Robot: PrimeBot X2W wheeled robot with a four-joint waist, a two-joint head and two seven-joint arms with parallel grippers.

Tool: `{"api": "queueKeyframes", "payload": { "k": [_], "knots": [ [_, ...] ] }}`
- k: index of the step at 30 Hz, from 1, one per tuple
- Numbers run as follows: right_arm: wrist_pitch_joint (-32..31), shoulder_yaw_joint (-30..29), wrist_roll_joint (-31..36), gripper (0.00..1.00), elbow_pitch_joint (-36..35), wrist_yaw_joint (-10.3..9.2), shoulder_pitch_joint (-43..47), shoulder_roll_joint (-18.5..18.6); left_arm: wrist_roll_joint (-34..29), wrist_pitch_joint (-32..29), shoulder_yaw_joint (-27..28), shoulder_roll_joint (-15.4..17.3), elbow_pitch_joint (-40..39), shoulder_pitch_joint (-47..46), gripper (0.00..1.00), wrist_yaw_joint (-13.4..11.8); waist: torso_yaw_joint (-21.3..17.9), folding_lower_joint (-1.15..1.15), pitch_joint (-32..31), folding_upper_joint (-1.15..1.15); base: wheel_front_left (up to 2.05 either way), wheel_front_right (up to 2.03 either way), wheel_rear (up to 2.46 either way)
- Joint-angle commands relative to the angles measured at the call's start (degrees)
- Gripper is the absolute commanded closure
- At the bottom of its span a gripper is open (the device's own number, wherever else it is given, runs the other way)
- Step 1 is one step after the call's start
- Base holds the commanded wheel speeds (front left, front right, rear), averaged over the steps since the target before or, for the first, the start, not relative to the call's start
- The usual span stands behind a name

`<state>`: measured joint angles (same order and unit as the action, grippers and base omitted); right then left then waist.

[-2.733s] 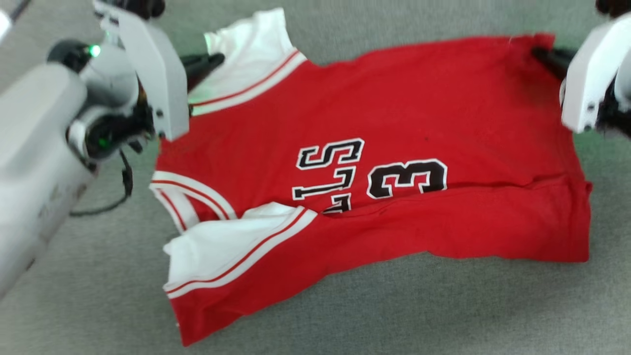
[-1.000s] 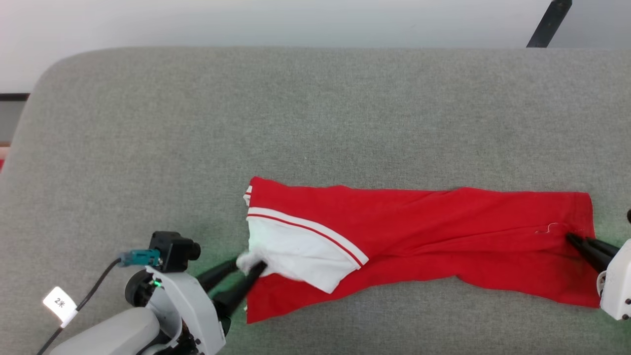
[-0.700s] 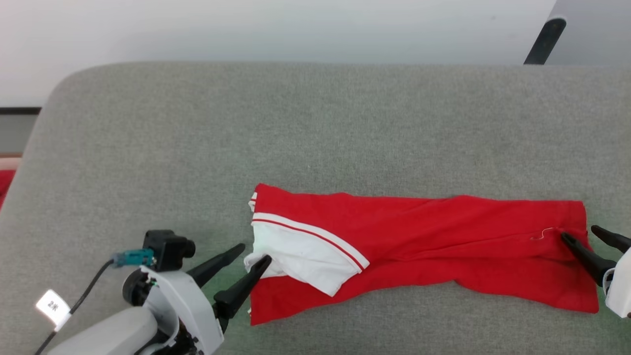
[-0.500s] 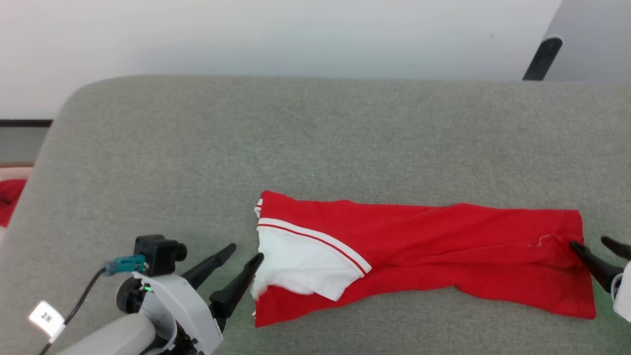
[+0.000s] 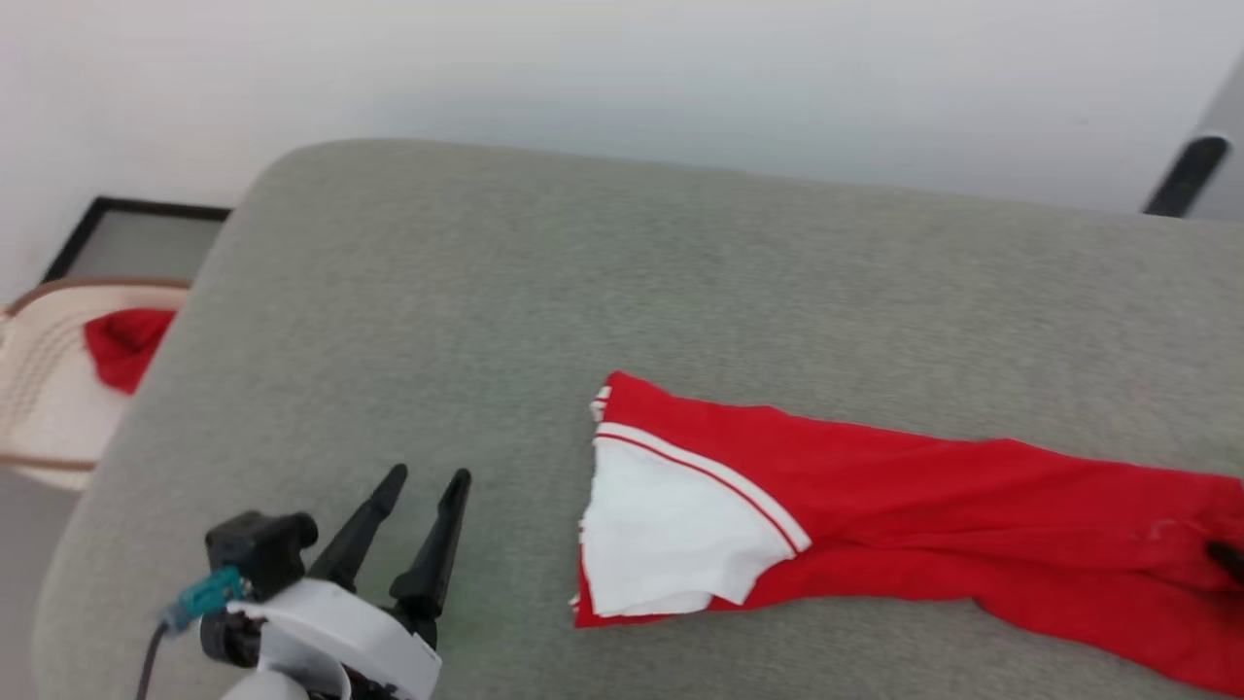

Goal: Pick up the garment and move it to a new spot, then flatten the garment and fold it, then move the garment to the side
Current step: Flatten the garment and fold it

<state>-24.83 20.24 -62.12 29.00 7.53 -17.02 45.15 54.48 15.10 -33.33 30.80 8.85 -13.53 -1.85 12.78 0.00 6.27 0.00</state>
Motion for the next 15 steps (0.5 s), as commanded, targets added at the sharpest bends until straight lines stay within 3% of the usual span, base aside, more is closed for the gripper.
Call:
{"api": "queueKeyframes", "payload": {
  "k": [1, 7, 9, 15],
  "knots": [
    [-0.57, -0.66, -0.03, 0.00, 0.54, -0.09, 0.46, 0.29, -1.67, 0.01, 1.04, -0.65, -0.12, 0.92, 0.00, -0.17, 2.61, 0.00, 0.14, 0.00, 0.00, 0.00, 0.00],
    [-7.42, -3.27, 0.40, 0.00, 6.27, -0.10, -0.07, -0.58, -17.87, 0.01, 9.09, -5.28, -1.09, 4.18, 0.00, -1.26, 5.89, 0.00, 0.89, 0.00, 0.00, 0.00, 0.00],
    [-10.57, -4.09, 1.31, 0.00, 8.42, -0.09, -0.78, -1.97, -23.92, 0.02, 12.04, -8.16, -1.41, 5.14, 0.00, -0.57, 6.98, 0.00, 1.32, 0.00, 0.00, 0.00, 0.00],
    [-14.11, -6.00, 5.05, 0.00, 11.85, -0.05, -2.84, -5.74, -30.13, 0.02, 16.17, -13.77, 0.93, 5.98, 0.00, 3.36, 8.05, 0.00, 2.61, 0.00, 0.00, 0.00, 0.00]
  ]
}}
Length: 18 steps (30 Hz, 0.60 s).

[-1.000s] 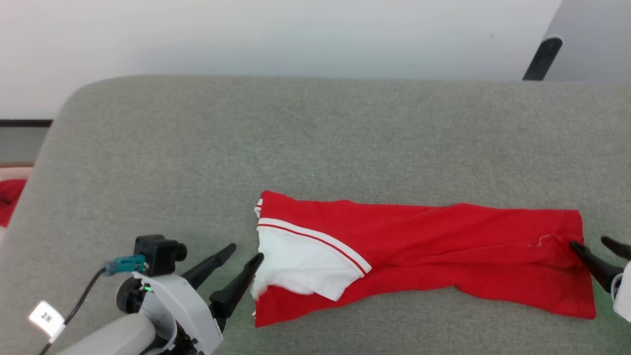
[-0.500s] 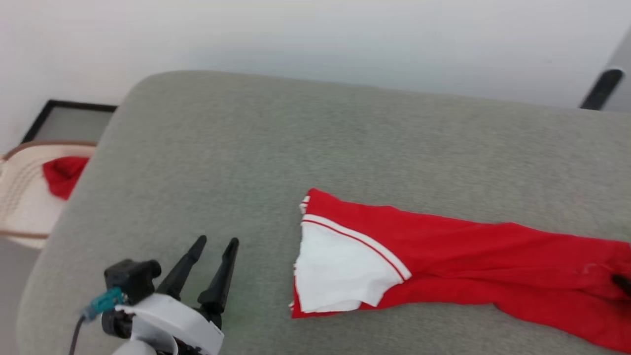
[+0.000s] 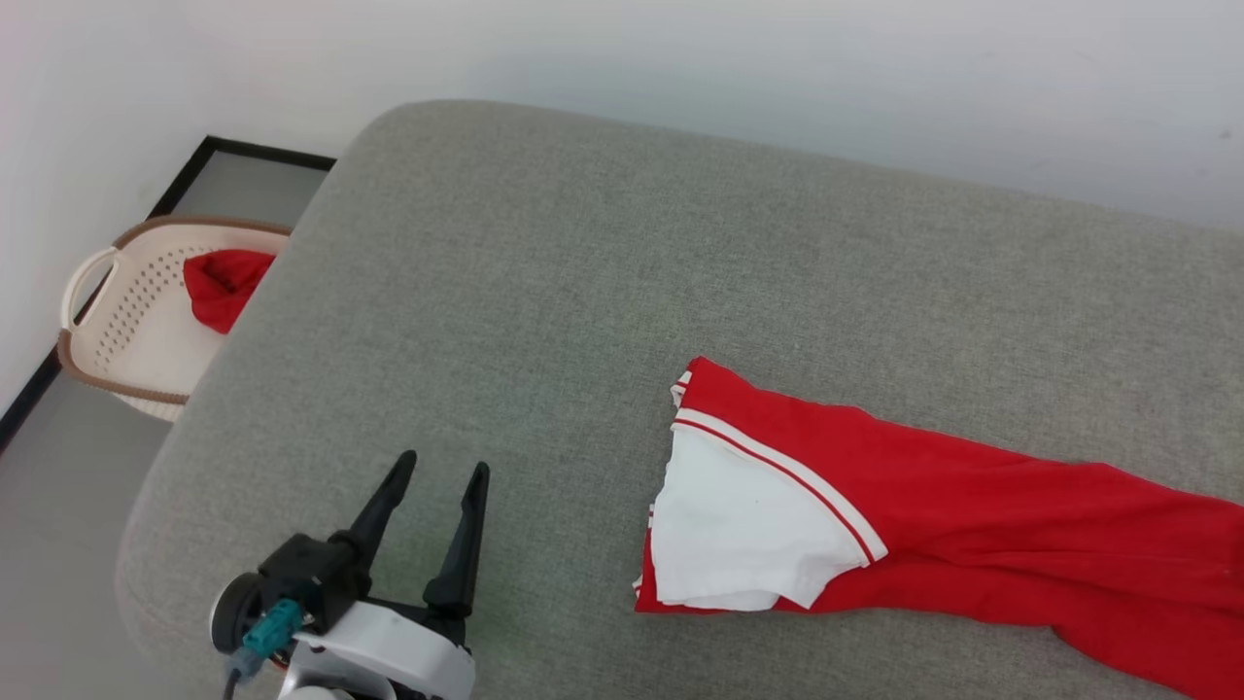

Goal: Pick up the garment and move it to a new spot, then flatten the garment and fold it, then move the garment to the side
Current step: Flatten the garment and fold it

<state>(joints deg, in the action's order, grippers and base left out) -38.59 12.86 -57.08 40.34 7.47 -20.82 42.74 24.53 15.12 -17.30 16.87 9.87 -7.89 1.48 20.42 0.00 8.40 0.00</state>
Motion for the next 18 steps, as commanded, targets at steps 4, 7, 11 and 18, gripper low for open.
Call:
{"api": "queueKeyframes", "payload": {
  "k": [4, 7, 11, 18],
  "knots": [
    [-2.48, 0.73, 2.20, 0.72, 1.09, 0.21, 0.90, -6.26, -3.35, -0.01, 2.51, -2.18, 1.64, 0.38, 0.00, 2.11, 0.12, 0.00, 1.00, 0.00, 0.00, 0.00, 0.00],
    [-3.07, -0.27, 3.24, 1.00, 0.40, 0.23, 1.53, -7.31, -5.07, 0.00, 4.25, -3.42, 2.42, 0.08, 0.00, 3.20, -0.41, 0.00, 1.50, 0.00, 0.00, 0.00, 0.00],
    [-1.49, -2.95, 4.91, 1.00, -0.75, 0.16, 1.96, -7.31, -6.92, 0.00, 6.31, -4.50, 2.89, -0.47, 0.00, 4.36, -1.51, 0.00, 2.02, 0.00, 0.00, 0.00, 0.00],
    [1.98, -7.99, 8.23, 1.00, -3.58, -0.13, 1.39, -5.64, -8.72, -0.01, 9.54, -5.55, 2.01, 0.77, 0.00, 5.49, -4.89, 0.00, 2.53, 0.00, 0.00, 0.00, 0.00]
  ]
}}
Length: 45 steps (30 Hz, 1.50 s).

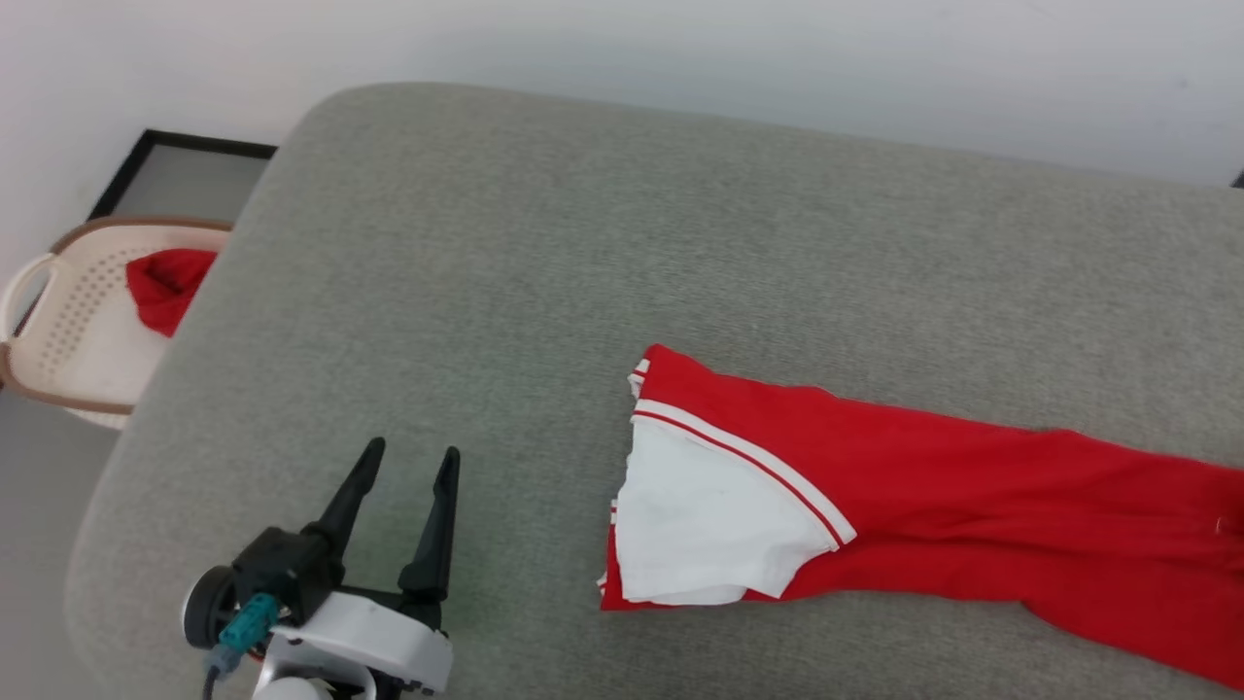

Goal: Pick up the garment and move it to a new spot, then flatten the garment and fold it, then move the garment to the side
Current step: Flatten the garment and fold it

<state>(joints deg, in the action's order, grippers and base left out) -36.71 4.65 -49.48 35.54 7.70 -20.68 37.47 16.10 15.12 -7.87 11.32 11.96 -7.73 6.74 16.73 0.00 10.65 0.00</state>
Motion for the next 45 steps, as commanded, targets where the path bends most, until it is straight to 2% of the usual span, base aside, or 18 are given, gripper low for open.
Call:
{"api": "queueKeyframes", "payload": {
  "k": [1, 6, 12, 17, 20, 23, 32, 33, 37, 41, 45],
  "knots": [
    [0.68, -0.85, 1.23, 1.00, 1.26, -0.47, 1.08, 0.51, -0.48, 0.00, 0.56, -0.13, -0.29, 0.83, 0.00, 0.28, -1.78, 0.00, 0.39, 0.00, 0.00, 0.00, 0.00],
    [4.57, -6.50, 3.57, 1.00, 2.16, -0.30, -0.53, 2.92, -1.38, 0.00, 1.94, -0.26, -0.99, 1.82, 0.00, 0.57, -4.68, 0.00, 0.88, 0.00, 0.00, 0.00, 0.00],
    [11.82, -14.28, 10.03, 1.00, 8.06, -0.28, -1.91, 8.44, -1.66, 0.00, 2.56, -1.00, -1.88, 1.88, 0.00, 0.73, -6.68, 0.00, 1.63, 0.00, 0.00, 0.00, 0.00],
    [14.95, -16.71, 13.29, 1.00, 11.22, -0.26, -4.78, 8.39, -2.04, 0.00, 2.52, -0.91, -1.99, 2.53, 0.00, 0.76, -7.73, 0.00, 1.12, 0.00, 0.00, 0.00, 0.00],
    [13.79, -14.40, 13.38, 1.00, 9.13, -0.26, -5.59, 6.06, -1.95, -0.01, 2.36, -0.77, -1.89, 2.80, 0.00, 0.77, -8.19, 0.00, 0.32, 0.00, 0.00, 0.00, 0.00],
    [11.14, -11.59, 11.54, 1.00, 4.01, -0.26, -5.42, 2.96, -1.77, -0.01, 3.05, -1.04, -2.35, 3.53, 0.00, 0.76, -8.81, 0.00, -0.51, 0.00, 0.00, 0.00, 0.00],
    [-3.14, -4.04, 3.60, 1.00, -24.30, -0.25, 1.25, -5.44, -1.10, 0.00, 3.58, -2.74, -2.84, 5.17, 0.00, 0.77, -9.14, 0.00, -1.38, 0.00, 0.00, 0.00, 0.00],
    [-3.14, -4.04, 3.60, 1.00, -24.30, -0.25, 1.25, -5.44, -1.10, 0.00, 3.58, -2.74, -2.84, 5.17, 0.00, 0.77, -9.14, 0.00, -1.38, 0.00, 0.00, 0.00, 0.00],
    [-6.98, -1.54, 2.52, 1.00, -33.57, -0.26, 2.45, -10.16, -0.90, -0.01, 3.46, -3.22, -2.94, 5.01, 0.00, 0.77, -8.66, 0.00, -1.28, 0.00, 0.00, 0.00, 0.00],
    [-9.32, 2.74, 3.16, 1.00, -38.29, -0.26, 2.20, -14.04, -0.55, -0.01, 3.08, -3.44, -2.93, 4.49, 0.00, 0.77, -7.77, 0.00, -1.06, 0.00, 0.00, 0.00, 0.00],
    [-9.45, 7.20, 4.42, 1.00, -38.20, -0.25, 0.59, -16.10, -0.32, -0.01, 2.54, -3.66, -2.66, 3.79, 0.00, 0.77, -6.94, 0.00, -0.74, 0.00, 0.00, 0.00, 0.00]
  ]
}}
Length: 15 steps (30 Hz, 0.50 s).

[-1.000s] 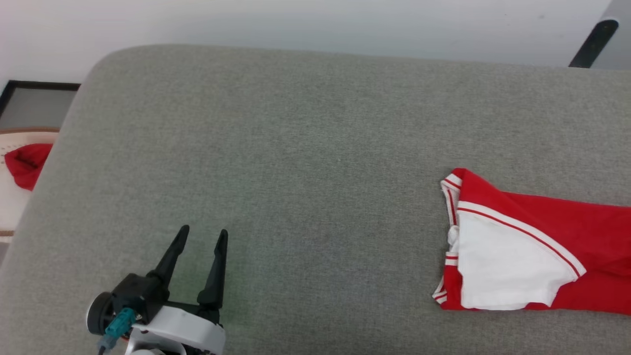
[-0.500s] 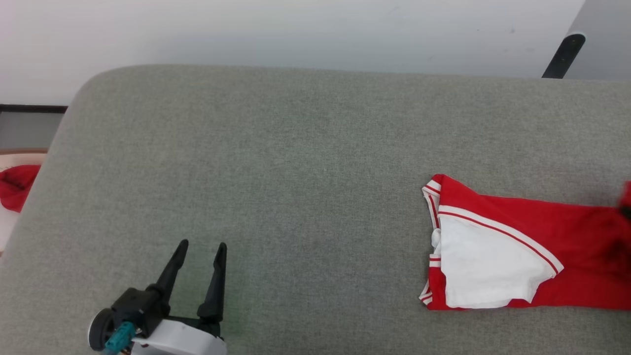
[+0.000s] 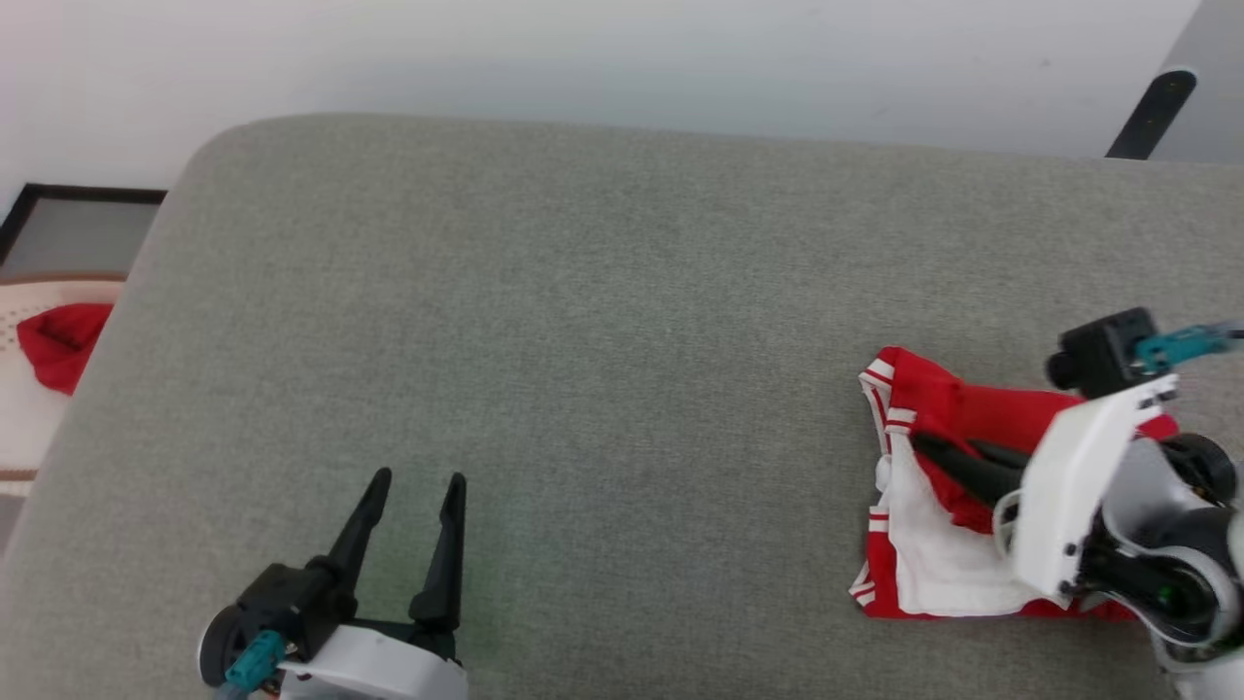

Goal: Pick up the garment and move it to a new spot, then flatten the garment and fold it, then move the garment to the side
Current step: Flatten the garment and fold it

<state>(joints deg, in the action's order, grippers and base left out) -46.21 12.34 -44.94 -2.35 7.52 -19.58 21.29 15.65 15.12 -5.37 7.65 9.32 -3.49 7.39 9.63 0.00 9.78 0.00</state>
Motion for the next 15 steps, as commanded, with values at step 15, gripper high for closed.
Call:
{"api": "queueKeyframes", "payload": {
  "k": [15],
  "knots": [
    [11.37, 6.53, 3.47, 1.00, 11.24, -0.08, -4.18, -1.79, 1.71, 0.00, -0.82, -0.52, 1.31, -1.87, 0.00, 0.13, 0.64, 0.00, 1.49, 0.00, 0.00, 0.00, 0.00]
  ]
}}
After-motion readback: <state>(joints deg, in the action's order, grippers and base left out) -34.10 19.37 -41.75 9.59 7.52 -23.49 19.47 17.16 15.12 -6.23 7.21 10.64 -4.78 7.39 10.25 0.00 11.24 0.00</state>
